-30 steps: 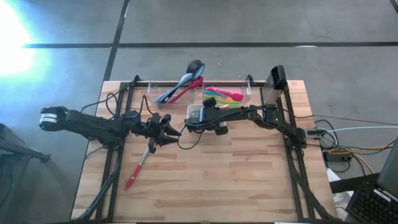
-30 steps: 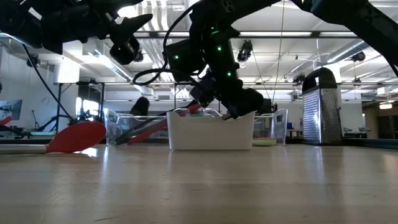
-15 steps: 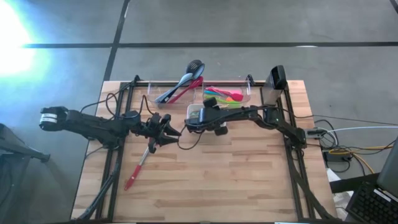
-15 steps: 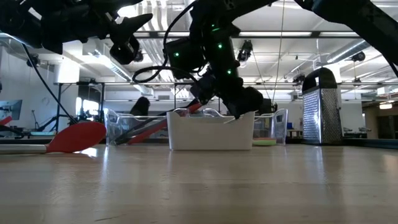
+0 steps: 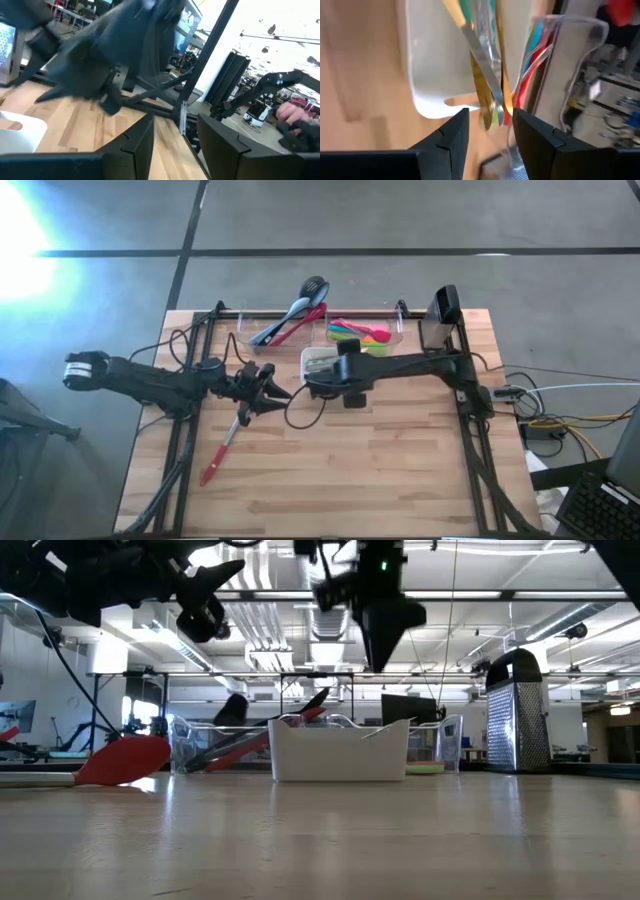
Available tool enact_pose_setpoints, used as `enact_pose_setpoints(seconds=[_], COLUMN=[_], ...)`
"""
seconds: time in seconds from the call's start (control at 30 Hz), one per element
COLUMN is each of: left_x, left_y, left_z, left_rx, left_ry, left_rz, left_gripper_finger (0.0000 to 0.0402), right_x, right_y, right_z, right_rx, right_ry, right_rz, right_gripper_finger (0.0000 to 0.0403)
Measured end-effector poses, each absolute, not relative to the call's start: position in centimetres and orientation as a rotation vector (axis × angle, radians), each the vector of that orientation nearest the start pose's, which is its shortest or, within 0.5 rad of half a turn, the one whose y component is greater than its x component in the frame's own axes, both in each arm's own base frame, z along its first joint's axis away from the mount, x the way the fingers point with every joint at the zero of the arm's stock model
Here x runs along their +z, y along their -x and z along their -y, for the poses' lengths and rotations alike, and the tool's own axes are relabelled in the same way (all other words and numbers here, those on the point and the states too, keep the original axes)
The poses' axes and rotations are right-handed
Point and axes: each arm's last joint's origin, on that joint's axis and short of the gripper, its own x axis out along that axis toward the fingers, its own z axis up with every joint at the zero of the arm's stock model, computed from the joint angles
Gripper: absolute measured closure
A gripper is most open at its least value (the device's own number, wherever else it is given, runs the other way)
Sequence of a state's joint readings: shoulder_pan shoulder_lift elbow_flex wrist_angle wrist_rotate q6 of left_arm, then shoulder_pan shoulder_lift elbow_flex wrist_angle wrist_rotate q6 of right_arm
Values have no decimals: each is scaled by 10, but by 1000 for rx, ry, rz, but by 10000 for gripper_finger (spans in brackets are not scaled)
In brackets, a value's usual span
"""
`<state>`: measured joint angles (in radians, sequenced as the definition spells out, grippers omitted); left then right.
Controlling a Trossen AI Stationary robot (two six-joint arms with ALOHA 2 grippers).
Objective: Pick & Place Kitchen Items
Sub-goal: Put the red silver serving spoon into the left transparent bin
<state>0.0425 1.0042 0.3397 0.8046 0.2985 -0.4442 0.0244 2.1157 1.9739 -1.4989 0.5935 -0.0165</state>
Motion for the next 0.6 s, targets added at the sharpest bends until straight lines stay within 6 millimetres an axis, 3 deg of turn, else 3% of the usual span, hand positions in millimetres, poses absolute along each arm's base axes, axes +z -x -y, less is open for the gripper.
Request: enact_pose_setpoints(seconds=[0.3,0.43,0.6], left_x=[234,241,249], left_y=[-202,-204,-204], left_z=[3,4,6], left_rx=[-374,-396,-509], left_ry=[412,406,387], left_rz=[43,61,60], left_gripper_finger=[248,248,248], right_x=[319,331,326], right_y=[-376,-358,-338], right_z=[-37,-61,-90], right_rx=[-347,-312,-266], right_ry=[327,280,230], right_rz=[-1279,-1163,-1056], right_gripper_finger=[277,283,289])
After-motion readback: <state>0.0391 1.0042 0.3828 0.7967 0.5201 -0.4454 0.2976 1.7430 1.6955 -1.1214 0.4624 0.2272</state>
